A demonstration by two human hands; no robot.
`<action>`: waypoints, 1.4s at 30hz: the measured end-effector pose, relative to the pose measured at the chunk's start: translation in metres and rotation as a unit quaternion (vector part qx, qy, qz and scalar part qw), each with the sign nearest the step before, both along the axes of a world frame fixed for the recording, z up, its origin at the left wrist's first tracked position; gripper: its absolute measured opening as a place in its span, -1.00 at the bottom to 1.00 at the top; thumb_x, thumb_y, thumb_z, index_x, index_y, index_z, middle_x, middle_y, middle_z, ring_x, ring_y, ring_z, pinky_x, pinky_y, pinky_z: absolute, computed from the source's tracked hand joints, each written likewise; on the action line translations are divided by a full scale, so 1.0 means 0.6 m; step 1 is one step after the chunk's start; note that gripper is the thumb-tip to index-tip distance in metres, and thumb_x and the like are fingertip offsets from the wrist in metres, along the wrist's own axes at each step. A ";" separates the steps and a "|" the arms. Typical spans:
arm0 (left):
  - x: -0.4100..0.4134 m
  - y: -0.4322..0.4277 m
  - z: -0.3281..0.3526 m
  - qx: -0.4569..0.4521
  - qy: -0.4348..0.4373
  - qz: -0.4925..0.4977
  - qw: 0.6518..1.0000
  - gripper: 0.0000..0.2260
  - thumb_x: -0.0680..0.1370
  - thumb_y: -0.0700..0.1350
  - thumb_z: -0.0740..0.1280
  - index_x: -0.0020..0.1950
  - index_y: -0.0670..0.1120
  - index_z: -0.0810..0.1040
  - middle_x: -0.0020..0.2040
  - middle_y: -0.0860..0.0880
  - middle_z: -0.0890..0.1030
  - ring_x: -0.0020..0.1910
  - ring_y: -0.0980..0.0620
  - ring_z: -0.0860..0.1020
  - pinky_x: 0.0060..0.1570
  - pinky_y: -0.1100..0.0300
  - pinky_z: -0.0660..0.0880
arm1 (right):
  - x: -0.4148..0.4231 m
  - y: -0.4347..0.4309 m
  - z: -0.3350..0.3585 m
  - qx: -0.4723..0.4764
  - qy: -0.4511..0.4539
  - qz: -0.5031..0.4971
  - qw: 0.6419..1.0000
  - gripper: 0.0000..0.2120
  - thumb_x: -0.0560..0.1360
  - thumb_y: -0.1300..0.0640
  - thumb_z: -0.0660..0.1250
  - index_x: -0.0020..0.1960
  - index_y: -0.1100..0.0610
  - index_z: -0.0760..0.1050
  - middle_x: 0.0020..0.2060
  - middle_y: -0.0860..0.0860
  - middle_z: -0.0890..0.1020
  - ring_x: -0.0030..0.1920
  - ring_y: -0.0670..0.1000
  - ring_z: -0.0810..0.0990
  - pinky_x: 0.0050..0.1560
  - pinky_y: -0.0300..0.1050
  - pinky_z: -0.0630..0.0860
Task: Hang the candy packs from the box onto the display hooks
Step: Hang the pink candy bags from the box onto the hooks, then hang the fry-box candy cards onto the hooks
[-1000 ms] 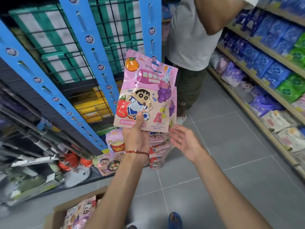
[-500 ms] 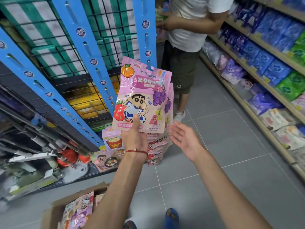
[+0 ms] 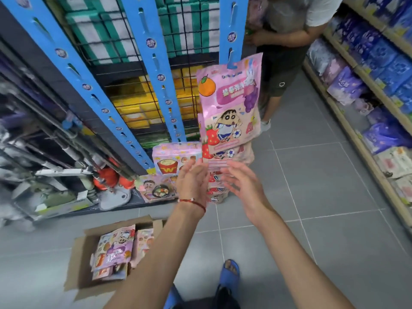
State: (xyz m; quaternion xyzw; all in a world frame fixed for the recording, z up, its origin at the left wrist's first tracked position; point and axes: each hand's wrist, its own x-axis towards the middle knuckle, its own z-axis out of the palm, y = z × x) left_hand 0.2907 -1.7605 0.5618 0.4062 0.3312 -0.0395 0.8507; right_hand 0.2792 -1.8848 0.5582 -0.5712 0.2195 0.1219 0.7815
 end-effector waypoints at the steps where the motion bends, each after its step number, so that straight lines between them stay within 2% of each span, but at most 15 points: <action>1: -0.016 0.019 -0.010 0.004 0.001 -0.004 1.000 -0.72 0.60 -0.38 0.27 0.23 -0.09 0.48 0.09 -0.04 0.66 0.12 -0.01 0.65 0.30 0.06 0.51 | -0.010 0.019 -0.003 0.000 0.000 0.013 1.000 -0.86 0.64 0.20 0.28 0.08 0.05 0.59 -0.14 -0.04 0.74 -0.13 -0.06 0.69 -0.03 -0.17 0.58; 3: -0.049 0.069 -0.036 0.011 0.016 0.006 1.000 -0.76 0.61 -0.36 0.28 0.20 -0.09 0.52 0.20 -0.07 0.64 0.13 -0.01 0.66 0.19 0.08 0.54 | -0.031 0.062 -0.013 0.004 0.009 0.035 0.999 -0.86 0.64 0.23 0.27 0.09 0.08 0.58 -0.16 -0.03 0.73 -0.17 -0.06 0.67 -0.03 -0.15 0.56; 6: -0.110 0.161 -0.063 0.006 0.039 0.039 0.998 -0.73 0.62 -0.29 0.30 0.32 -0.15 0.54 0.25 -0.13 0.66 0.12 -0.01 0.68 0.04 0.17 0.59 | -0.068 0.140 -0.031 -0.011 0.024 0.080 0.996 -0.86 0.64 0.21 0.27 0.12 0.07 0.59 -0.15 -0.05 0.74 -0.14 -0.06 0.68 0.02 -0.11 0.54; 10: -0.210 0.309 -0.079 0.022 0.067 0.081 0.994 -0.79 0.62 -0.28 0.29 0.23 -0.13 0.56 0.18 -0.13 0.67 0.10 -0.02 0.67 0.10 0.15 0.56 | -0.128 0.261 -0.053 -0.025 0.055 0.123 0.991 -0.87 0.64 0.21 0.29 0.09 0.06 0.60 -0.12 -0.03 0.74 -0.12 -0.04 0.68 0.00 -0.13 0.54; 14: -0.304 0.452 -0.096 0.031 0.100 0.124 0.987 -0.87 0.63 -0.25 0.25 0.11 -0.07 0.52 0.00 -0.05 0.66 0.05 -0.03 0.64 -0.03 0.17 0.52 | -0.185 0.383 -0.078 -0.031 0.085 0.159 0.983 -0.86 0.64 0.22 0.28 0.10 0.06 0.60 -0.06 0.03 0.72 -0.09 0.00 0.66 -0.01 -0.12 0.54; 16: -0.338 0.511 -0.107 0.029 0.115 0.139 0.983 -0.86 0.61 -0.23 0.27 0.12 -0.06 0.54 0.01 -0.05 0.65 0.15 -0.09 0.63 0.08 0.11 0.53 | -0.209 0.440 -0.088 -0.040 0.101 0.185 0.977 -0.86 0.65 0.21 0.28 0.13 0.09 0.59 -0.05 0.03 0.72 -0.06 0.00 0.66 0.06 -0.07 0.54; 18: -0.364 0.565 -0.118 0.041 0.136 0.142 0.980 -0.85 0.60 -0.21 0.28 0.12 -0.07 0.58 0.08 -0.06 0.66 0.14 -0.06 0.63 0.21 0.06 0.50 | -0.227 0.496 -0.102 -0.046 0.111 0.210 0.970 -0.84 0.65 0.22 0.27 0.17 0.12 0.59 -0.02 0.06 0.72 -0.03 0.03 0.67 0.13 -0.03 0.55; 20: -0.384 0.612 -0.123 0.040 0.147 0.147 0.977 -0.86 0.60 -0.21 0.28 0.10 -0.06 0.59 0.06 -0.05 0.66 0.06 -0.02 0.63 0.06 0.14 0.54 | -0.236 0.549 -0.116 -0.050 0.122 0.217 0.967 -0.83 0.65 0.24 0.27 0.18 0.14 0.59 -0.03 0.07 0.72 -0.03 0.04 0.68 0.10 -0.05 0.56; 22: -0.397 0.653 -0.129 0.040 0.161 0.143 0.976 -0.85 0.61 -0.20 0.27 0.12 -0.07 0.59 0.03 -0.04 0.67 0.02 0.02 0.65 0.00 0.16 0.58 | -0.240 0.596 -0.127 -0.056 0.132 0.225 0.964 -0.83 0.65 0.25 0.26 0.17 0.14 0.59 -0.04 0.06 0.72 -0.04 0.04 0.67 0.08 -0.07 0.56; 25: -0.405 0.707 -0.142 0.035 0.198 0.147 0.968 -0.86 0.62 -0.16 0.28 0.11 -0.06 0.61 0.07 -0.04 0.70 0.05 0.03 0.65 0.13 0.08 0.55 | -0.238 0.648 -0.141 -0.070 0.152 0.248 0.954 -0.85 0.65 0.22 0.27 0.14 0.10 0.59 0.02 0.08 0.72 0.04 0.07 0.67 0.19 0.01 0.55; 28: -0.394 0.751 -0.150 0.025 0.218 0.155 0.963 -0.88 0.62 -0.14 0.29 0.09 -0.06 0.61 0.09 -0.03 0.71 0.03 0.03 0.66 -0.11 0.17 0.56 | -0.223 0.685 -0.158 -0.082 0.162 0.265 0.947 -0.85 0.66 0.20 0.27 0.14 0.08 0.59 0.07 0.09 0.73 0.11 0.10 0.67 0.26 0.06 0.54; 30: -0.383 0.772 -0.158 0.021 0.224 0.176 0.958 -0.89 0.62 -0.15 0.28 0.06 -0.06 0.59 0.07 -0.04 0.70 0.04 0.02 0.65 -0.17 0.19 0.54 | -0.207 0.705 -0.171 -0.086 0.171 0.283 0.940 -0.84 0.66 0.20 0.27 0.18 0.10 0.58 0.06 0.09 0.73 0.08 0.08 0.67 0.25 0.06 0.54; 36: -0.364 0.833 -0.185 0.011 0.238 0.209 0.948 -0.87 0.64 -0.17 0.24 0.02 -0.08 0.59 0.04 -0.06 0.68 0.01 -0.01 0.64 -0.04 0.14 0.56 | -0.169 0.763 -0.215 -0.122 0.195 0.326 0.917 -0.83 0.67 0.19 0.25 0.20 0.12 0.58 0.07 0.11 0.72 0.11 0.11 0.67 0.26 0.05 0.56; 38: -0.362 0.862 -0.200 0.011 0.247 0.199 0.948 -0.87 0.64 -0.17 0.23 0.02 -0.07 0.58 0.05 -0.05 0.68 -0.02 0.01 0.65 -0.04 0.14 0.55 | -0.164 0.786 -0.230 -0.128 0.198 0.326 0.916 -0.84 0.67 0.19 0.26 0.17 0.10 0.59 0.06 0.11 0.72 0.05 0.08 0.67 0.21 0.03 0.57; 42: -0.367 0.923 -0.250 0.004 0.272 0.150 0.951 -0.87 0.66 -0.16 0.22 0.04 -0.06 0.57 0.04 -0.02 0.67 0.00 0.00 0.63 -0.01 0.14 0.54 | -0.175 0.845 -0.279 -0.144 0.223 0.297 0.917 -0.85 0.67 0.18 0.26 0.16 0.10 0.59 -0.01 0.07 0.71 -0.04 0.02 0.66 -0.04 -0.13 0.58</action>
